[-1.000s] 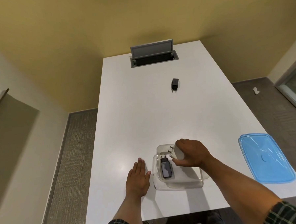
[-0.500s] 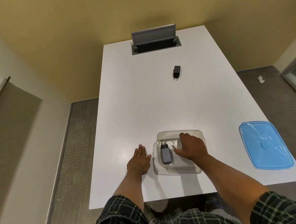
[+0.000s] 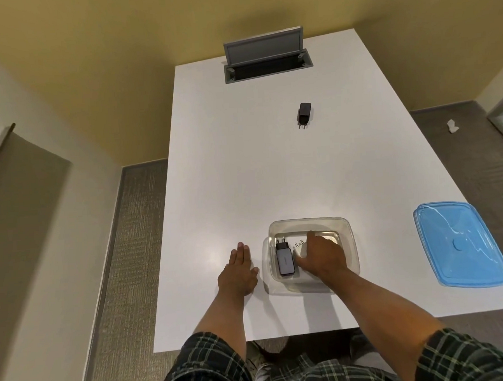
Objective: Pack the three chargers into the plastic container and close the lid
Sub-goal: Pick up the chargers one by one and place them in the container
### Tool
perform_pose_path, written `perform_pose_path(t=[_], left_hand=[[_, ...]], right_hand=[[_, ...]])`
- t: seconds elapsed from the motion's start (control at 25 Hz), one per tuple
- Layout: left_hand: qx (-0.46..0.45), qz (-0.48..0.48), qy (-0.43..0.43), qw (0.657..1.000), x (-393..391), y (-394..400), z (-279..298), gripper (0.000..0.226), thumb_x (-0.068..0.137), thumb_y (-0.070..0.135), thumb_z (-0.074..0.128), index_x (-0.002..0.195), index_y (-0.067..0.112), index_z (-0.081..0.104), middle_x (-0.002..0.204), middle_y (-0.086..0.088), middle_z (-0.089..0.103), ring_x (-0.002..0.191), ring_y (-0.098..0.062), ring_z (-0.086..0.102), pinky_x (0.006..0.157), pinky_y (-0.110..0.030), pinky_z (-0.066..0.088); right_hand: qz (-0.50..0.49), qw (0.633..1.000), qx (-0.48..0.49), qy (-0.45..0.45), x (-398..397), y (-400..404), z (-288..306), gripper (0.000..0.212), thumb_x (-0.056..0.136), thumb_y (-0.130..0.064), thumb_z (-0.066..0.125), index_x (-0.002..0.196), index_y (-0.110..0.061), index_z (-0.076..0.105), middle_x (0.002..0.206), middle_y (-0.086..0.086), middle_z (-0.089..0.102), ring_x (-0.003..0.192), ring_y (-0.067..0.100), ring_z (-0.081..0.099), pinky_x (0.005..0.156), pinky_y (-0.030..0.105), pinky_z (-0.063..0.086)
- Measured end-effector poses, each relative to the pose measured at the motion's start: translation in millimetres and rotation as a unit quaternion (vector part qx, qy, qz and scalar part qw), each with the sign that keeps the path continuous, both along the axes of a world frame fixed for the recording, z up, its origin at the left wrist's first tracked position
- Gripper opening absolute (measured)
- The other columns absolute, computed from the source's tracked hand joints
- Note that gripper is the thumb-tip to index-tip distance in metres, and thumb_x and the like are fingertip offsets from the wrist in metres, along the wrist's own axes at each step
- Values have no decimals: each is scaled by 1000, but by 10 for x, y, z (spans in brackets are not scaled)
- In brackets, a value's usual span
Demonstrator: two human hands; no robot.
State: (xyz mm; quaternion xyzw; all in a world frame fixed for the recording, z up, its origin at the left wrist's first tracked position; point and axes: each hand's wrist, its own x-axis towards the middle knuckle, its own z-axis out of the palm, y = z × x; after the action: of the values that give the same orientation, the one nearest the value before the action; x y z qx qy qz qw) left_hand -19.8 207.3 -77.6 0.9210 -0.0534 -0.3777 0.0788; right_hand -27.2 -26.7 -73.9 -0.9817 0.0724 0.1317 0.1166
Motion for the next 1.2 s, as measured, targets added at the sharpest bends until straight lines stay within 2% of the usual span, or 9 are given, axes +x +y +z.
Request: perform_pose_path(t=[0.12, 0.28, 0.48, 0.6, 0.68, 0.84, 1.0, 1.2], left_hand=[[0, -5, -16, 1000, -31, 6, -17, 69, 109, 35, 29, 160, 14, -13, 168, 0, -21, 158, -22, -10, 128, -40, 14], [-3, -4, -23, 1000, -40, 13, -28, 69, 109, 35, 29, 160, 15, -13, 168, 0, -20, 158, -22, -10, 128, -39, 14], [2, -5, -39, 999, -74, 10, -45, 70, 109, 35, 29, 160, 15, -13, 168, 0, -20, 158, -21, -10, 128, -38, 13], [9, -6, -40, 999, -65, -3, -33, 70, 109, 35, 29, 160, 16, -13, 168, 1, -21, 158, -20, -10, 128, -39, 15], [15, -11, -41, 999, -62, -7, -33, 70, 109, 36, 28, 160, 16, -14, 168, 1, -21, 158, -20, -10, 128, -38, 15], [30, -25, -60, 997, -88, -14, -32, 70, 108, 37, 28, 160, 14, -14, 168, -1, -20, 158, -21, -9, 128, -37, 17], [31, -35, -85, 995, -121, -20, -13, 71, 108, 38, 29, 161, 13, -12, 169, -2, -17, 158, -21, -7, 127, -36, 19], [67, -74, -87, 991, -32, -28, 75, 71, 106, 35, 34, 162, 10, -3, 171, -5, -7, 158, -23, 7, 113, -42, 40]], right_hand=[[9, 1000, 5, 0, 21, 13, -16, 62, 89, -60, 50, 129, -15, 45, 97, 6, 69, 87, 28, 70, 57, 31, 42], [23, 1000, 5, 1, 15, -7, -39, 52, 90, -60, 48, 122, -19, 53, 101, 7, 68, 91, 29, 68, 62, 33, 43], [35, 999, -7, 10, -19, -33, -70, 56, 91, -65, 45, 119, -17, 56, 108, 7, 66, 96, 28, 68, 66, 34, 45], [37, 999, -2, 31, -19, -55, -54, 57, 94, -63, 41, 123, -15, 55, 116, 8, 64, 101, 28, 66, 73, 37, 49], [35, 999, 7, 23, -32, -65, -31, 54, 97, -60, 39, 122, -15, 56, 117, 7, 64, 101, 28, 67, 73, 37, 49], [48, 996, -14, -70, -70, -88, 75, 44, 100, -54, 37, 116, -20, 60, 108, 2, 67, 87, 28, 70, 62, 34, 44], [84, 989, -40, -117, -49, -136, 198, 37, 101, -48, 42, 103, -20, 65, 90, -1, 68, 69, 27, 69, 52, 31, 42], [124, 974, -59, -178, 56, -183, 299, 24, 97, -40, 55, 91, -21, 67, 75, -1, 66, 55, 26, 66, 44, 29, 40]])
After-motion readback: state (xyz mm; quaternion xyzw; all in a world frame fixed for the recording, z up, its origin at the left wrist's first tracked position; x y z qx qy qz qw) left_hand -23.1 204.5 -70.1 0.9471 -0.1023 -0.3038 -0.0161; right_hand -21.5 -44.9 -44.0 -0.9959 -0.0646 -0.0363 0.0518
